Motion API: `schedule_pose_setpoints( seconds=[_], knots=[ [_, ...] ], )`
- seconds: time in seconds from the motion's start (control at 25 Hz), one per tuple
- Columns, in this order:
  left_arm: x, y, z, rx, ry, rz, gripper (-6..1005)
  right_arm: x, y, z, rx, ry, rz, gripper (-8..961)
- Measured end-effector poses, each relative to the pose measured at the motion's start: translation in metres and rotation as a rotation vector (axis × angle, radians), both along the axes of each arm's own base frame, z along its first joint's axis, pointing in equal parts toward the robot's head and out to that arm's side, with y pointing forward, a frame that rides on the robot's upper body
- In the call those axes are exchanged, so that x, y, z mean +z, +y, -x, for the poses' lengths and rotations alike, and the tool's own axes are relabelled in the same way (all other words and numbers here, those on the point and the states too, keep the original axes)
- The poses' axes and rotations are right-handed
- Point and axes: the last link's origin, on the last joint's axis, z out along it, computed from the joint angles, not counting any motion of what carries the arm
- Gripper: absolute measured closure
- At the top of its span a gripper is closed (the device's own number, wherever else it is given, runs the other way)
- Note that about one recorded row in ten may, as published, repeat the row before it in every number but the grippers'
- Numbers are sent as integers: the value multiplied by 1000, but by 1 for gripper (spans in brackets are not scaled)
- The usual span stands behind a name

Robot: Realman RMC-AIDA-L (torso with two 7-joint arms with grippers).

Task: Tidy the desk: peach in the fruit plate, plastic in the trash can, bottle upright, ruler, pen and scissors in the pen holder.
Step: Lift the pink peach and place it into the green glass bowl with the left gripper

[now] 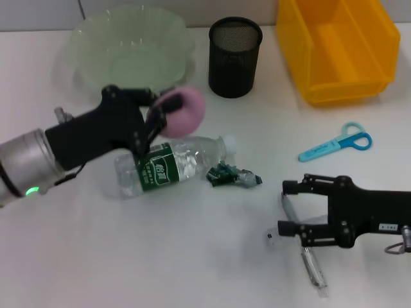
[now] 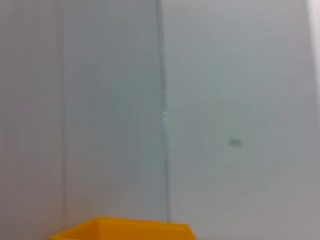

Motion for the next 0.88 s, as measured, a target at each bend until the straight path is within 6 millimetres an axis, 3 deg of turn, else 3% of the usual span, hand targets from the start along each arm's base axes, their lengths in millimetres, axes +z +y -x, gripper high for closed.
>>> schedule_pose_setpoints(
  seconds=[0.72, 0.88],
  knots=[
    [4, 78, 3, 414, -86, -235, 956, 7, -7, -16, -48, 87, -308, 184],
    [2, 90, 0, 434, -43, -281, 955, 6, -6, -20, -80, 86, -359, 186]
  ],
)
